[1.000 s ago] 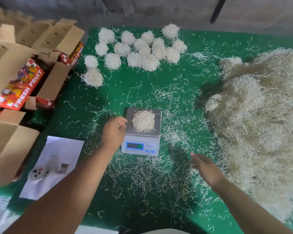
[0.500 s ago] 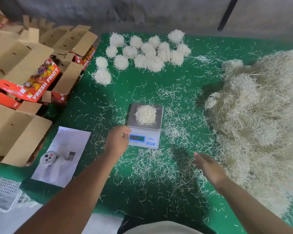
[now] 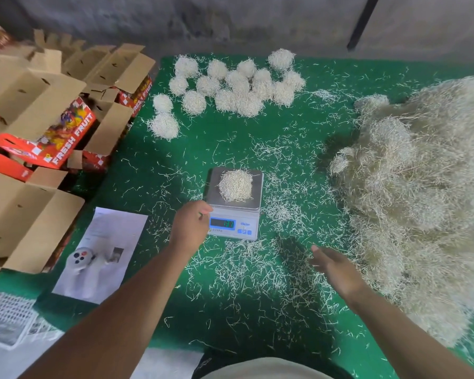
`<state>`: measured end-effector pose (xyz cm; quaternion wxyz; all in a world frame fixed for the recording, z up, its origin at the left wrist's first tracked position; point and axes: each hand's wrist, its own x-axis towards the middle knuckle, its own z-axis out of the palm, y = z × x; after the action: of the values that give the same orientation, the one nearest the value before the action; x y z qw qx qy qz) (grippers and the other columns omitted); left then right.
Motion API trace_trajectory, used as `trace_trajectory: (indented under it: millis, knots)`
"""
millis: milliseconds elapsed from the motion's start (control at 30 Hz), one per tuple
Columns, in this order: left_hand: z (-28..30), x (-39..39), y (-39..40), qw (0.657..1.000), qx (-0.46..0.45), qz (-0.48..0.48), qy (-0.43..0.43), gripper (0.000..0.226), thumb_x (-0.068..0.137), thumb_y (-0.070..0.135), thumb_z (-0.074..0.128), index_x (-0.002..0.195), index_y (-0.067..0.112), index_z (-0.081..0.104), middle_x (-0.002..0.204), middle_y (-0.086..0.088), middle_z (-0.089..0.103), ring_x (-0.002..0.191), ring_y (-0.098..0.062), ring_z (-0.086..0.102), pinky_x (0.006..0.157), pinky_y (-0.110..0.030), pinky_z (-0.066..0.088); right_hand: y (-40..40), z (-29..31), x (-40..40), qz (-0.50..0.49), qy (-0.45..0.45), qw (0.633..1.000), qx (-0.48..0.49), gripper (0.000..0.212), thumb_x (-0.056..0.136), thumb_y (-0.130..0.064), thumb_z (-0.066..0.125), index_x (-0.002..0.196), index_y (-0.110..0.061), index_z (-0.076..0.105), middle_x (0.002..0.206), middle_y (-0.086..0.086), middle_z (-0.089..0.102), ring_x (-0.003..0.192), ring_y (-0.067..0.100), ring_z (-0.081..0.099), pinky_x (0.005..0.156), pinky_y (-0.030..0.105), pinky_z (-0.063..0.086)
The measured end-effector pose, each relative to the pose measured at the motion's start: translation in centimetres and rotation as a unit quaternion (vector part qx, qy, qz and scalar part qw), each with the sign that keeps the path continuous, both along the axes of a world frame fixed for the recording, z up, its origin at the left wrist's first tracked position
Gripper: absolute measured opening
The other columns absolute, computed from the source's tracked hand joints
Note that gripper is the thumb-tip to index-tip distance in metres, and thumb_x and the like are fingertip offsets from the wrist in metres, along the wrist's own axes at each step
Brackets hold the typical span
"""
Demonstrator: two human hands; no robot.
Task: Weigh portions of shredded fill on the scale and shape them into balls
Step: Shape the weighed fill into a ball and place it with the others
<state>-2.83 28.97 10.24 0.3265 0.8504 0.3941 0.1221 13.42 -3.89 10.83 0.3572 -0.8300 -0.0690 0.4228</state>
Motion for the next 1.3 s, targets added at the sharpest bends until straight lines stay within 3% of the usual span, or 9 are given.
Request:
trace_trajectory:
  millis: [100,233,500,600,800,900,1033,1200,1300]
  knots:
    - [-0.4,0.6,0.7,1.000,-0.006,-0.004,0.006,0.031,0.093,0.006,0.071,0.122,0.016,0.068,0.114,0.000,0.065,0.096,-0.016,0.065,0.089,-0.042,0.059,0.0,0.2,-0.3,-0.005,0.006,1.000,-0.004,0.039,0.102,-0.067,0.046,0.122,-0.037,0.061,0.115,-0.011,0.073,0.107,0.011,0.068,0.110,0.050,0.048]
    - [-0.9,3.2,2.7,0.998,-0.014,-0.019,0.061,0.091,0.079,0.035,0.090,0.152,0.015,0.041,0.147,-0.009,0.044,0.141,-0.027,0.038,0.120,-0.050,0.036,0.0,0.9,-0.8,-0.009,0.011,1.000,-0.008,0.055,0.095,-0.072,0.045,0.128,-0.030,0.061,0.116,-0.009,0.072,0.108,0.012,0.067,0.109,0.045,0.046]
    - [-2.5,12.0,4.5,0.987,-0.050,-0.100,0.117,0.134,0.061,0.056,0.095,0.164,0.026,0.016,0.159,-0.001,0.023,0.147,-0.030,0.021,0.121,-0.057,0.030,-1.4,1.0,-1.3,-0.058,0.003,0.997,-0.051,0.064,0.097,-0.070,0.041,0.135,-0.022,0.062,0.121,-0.003,0.072,0.113,0.020,0.068,0.109,0.047,0.049]
    - [-3.8,14.3,4.6,0.973,-0.031,-0.131,0.185,0.129,0.061,0.051,0.097,0.163,0.026,0.022,0.157,-0.004,0.024,0.147,-0.032,0.020,0.118,-0.061,0.028,-1.8,1.0,-1.6,-0.068,-0.003,0.996,-0.054,0.071,0.087,-0.078,0.038,0.131,-0.026,0.061,0.119,-0.006,0.072,0.110,0.017,0.068,0.106,0.044,0.051]
    - [-4.4,14.9,4.0,0.970,0.027,-0.141,0.194,0.067,0.080,0.029,0.086,0.138,0.014,0.056,0.119,-0.004,0.058,0.114,-0.023,0.055,0.100,-0.046,0.052,-1.4,1.3,-1.1,-0.077,-0.010,0.996,-0.052,0.069,0.089,-0.078,0.037,0.133,-0.029,0.061,0.121,-0.009,0.072,0.109,0.010,0.068,0.091,0.033,0.052]
    - [-2.2,14.7,2.1,0.977,-0.095,-0.134,0.133,0.080,0.083,0.032,0.087,0.149,0.014,0.048,0.118,0.000,0.068,0.083,-0.008,0.066,0.068,-0.023,0.056,-0.1,2.3,-0.4,-0.088,-0.009,0.996,-0.024,0.064,0.091,-0.076,0.045,0.139,-0.034,0.059,0.125,-0.013,0.071,0.116,0.009,0.067,0.108,0.042,0.050]
    - [1.6,12.6,-1.9,0.941,-0.317,-0.116,0.018,0.113,0.070,0.048,0.092,0.162,0.031,0.029,0.166,0.007,0.034,0.146,-0.022,0.041,0.112,-0.046,0.038,3.2,5.1,1.2,-0.071,-0.029,0.996,0.046,0.054,0.093,-0.076,0.052,0.137,-0.045,0.056,0.125,-0.019,0.070,0.111,0.003,0.069,0.111,0.047,0.051]
    - [5.9,10.2,-7.4,0.894,-0.435,-0.096,-0.037,0.125,0.054,0.057,0.096,0.159,0.042,0.029,0.166,0.005,0.034,0.143,-0.020,0.038,0.108,-0.048,0.036,7.1,8.7,2.3,-0.011,-0.061,0.985,0.163,0.070,0.087,-0.078,0.064,0.148,-0.045,0.051,0.127,-0.018,0.069,0.103,-0.006,0.069,0.102,0.035,0.055]
    - [8.0,9.4,-9.3,0.871,-0.482,-0.070,-0.067,0.120,0.059,0.046,0.099,0.159,0.039,0.032,0.162,0.009,0.042,0.147,-0.022,0.040,0.117,-0.053,0.030,7.6,9.5,2.4,-0.005,-0.072,0.977,0.201,0.051,0.096,-0.053,0.072,0.143,-0.036,0.060,0.131,-0.008,0.068,0.108,0.017,0.070,0.098,0.040,0.058]
